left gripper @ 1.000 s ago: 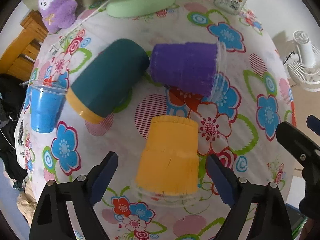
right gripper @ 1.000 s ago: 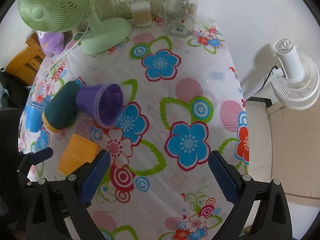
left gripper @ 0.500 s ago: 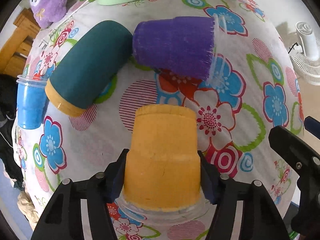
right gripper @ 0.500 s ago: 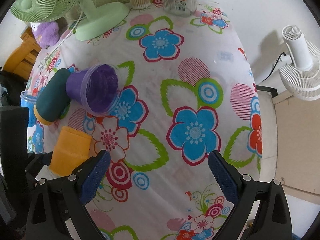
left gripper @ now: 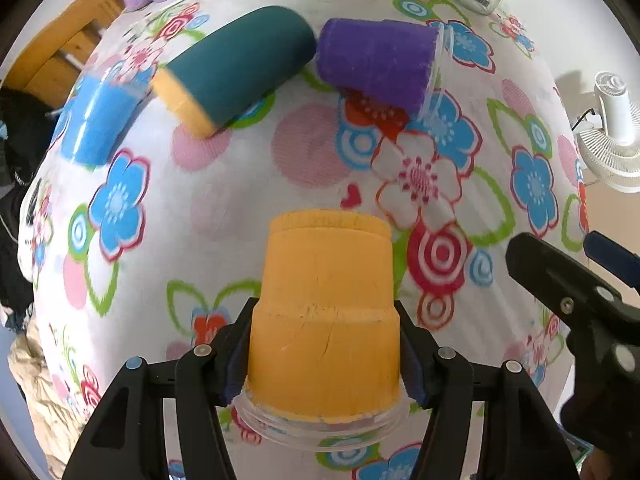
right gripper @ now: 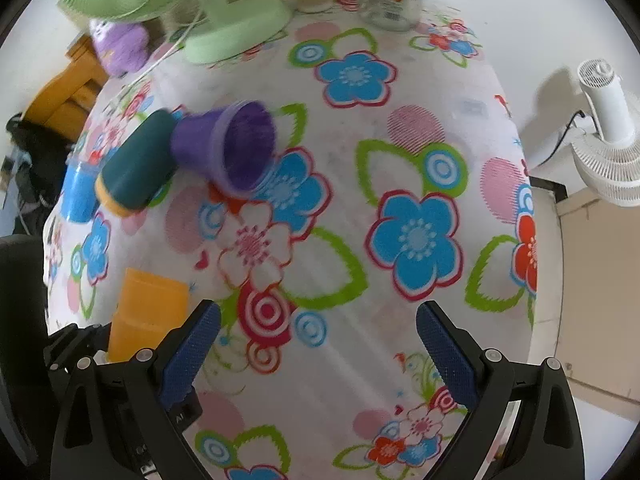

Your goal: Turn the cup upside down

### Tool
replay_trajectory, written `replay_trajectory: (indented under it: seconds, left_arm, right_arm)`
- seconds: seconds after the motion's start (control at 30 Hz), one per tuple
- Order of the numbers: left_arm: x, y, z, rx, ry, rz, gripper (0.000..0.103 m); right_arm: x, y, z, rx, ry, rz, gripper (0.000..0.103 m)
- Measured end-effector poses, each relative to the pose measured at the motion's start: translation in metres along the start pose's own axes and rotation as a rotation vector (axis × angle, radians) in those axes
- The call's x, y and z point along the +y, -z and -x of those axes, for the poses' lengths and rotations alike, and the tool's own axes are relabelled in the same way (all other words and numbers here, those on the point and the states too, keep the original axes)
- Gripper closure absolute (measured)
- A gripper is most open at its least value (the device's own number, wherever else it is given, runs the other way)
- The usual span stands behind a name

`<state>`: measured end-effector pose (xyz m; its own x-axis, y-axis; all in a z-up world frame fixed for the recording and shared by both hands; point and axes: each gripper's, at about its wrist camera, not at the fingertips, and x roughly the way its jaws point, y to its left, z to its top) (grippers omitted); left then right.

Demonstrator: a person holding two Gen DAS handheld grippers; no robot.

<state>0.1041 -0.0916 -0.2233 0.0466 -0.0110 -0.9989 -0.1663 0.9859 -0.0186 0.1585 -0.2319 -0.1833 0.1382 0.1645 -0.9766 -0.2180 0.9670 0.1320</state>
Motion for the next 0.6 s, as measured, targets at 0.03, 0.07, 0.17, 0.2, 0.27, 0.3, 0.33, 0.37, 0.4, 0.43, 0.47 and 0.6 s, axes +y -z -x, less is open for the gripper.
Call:
replay_trajectory:
  seconds: [0.03,0.07,0.17,0.2,0.27,0.3,0.33,0.37,0.4,0.43,0.47,0.6]
  left_arm:
    - [-0.004,0.007,0.005,0.0,0.0,0.003,0.039]
    - [-0.003,0.012,0.006,0.0,0.001,0.004,0.039]
    - [0.003,0.032,0.012,-0.003,0.001,0.007,0.039]
    - [0.004,0.041,0.015,-0.004,0.002,0.007,0.039]
    - [0.006,0.06,0.021,-0.008,0.007,0.007,0.039]
    - [0.008,0.065,0.023,-0.012,0.011,0.007,0.039]
    - [0.011,0.071,0.025,-0.016,0.01,0.005,0.039]
    - [0.012,0.074,0.025,-0.017,0.012,0.002,0.039]
    - [0.012,0.077,0.023,-0.016,0.015,-0.001,0.039]
    - [0.014,0.081,0.023,-0.015,0.018,-0.001,0.039]
    - [0.013,0.082,0.023,-0.012,0.022,0.001,0.039]
    - [0.019,0.095,0.013,-0.007,0.03,0.003,0.039]
  right_arm:
    - [0.003,0.003,0.001,0.0,0.0,0.008,0.003]
    - [0.006,0.007,0.002,0.0,-0.002,0.013,0.003]
    - [0.012,0.018,0.005,0.003,-0.004,0.019,0.003]
    - [0.013,0.02,0.005,0.004,-0.004,0.02,0.003]
    - [0.017,0.028,0.006,0.004,-0.004,0.023,0.003]
    - [0.019,0.031,0.006,0.004,-0.003,0.025,0.003]
    - [0.021,0.035,0.005,0.005,0.0,0.026,0.003]
    - [0.022,0.037,0.005,0.006,0.001,0.025,0.003]
    - [0.023,0.042,0.004,0.008,-0.001,0.019,0.003]
    - [0.024,0.044,0.003,0.009,-0.002,0.014,0.003]
    - [0.025,0.047,0.002,0.012,-0.006,0.007,0.003]
    - [0.029,0.057,-0.001,0.02,-0.006,-0.003,0.003]
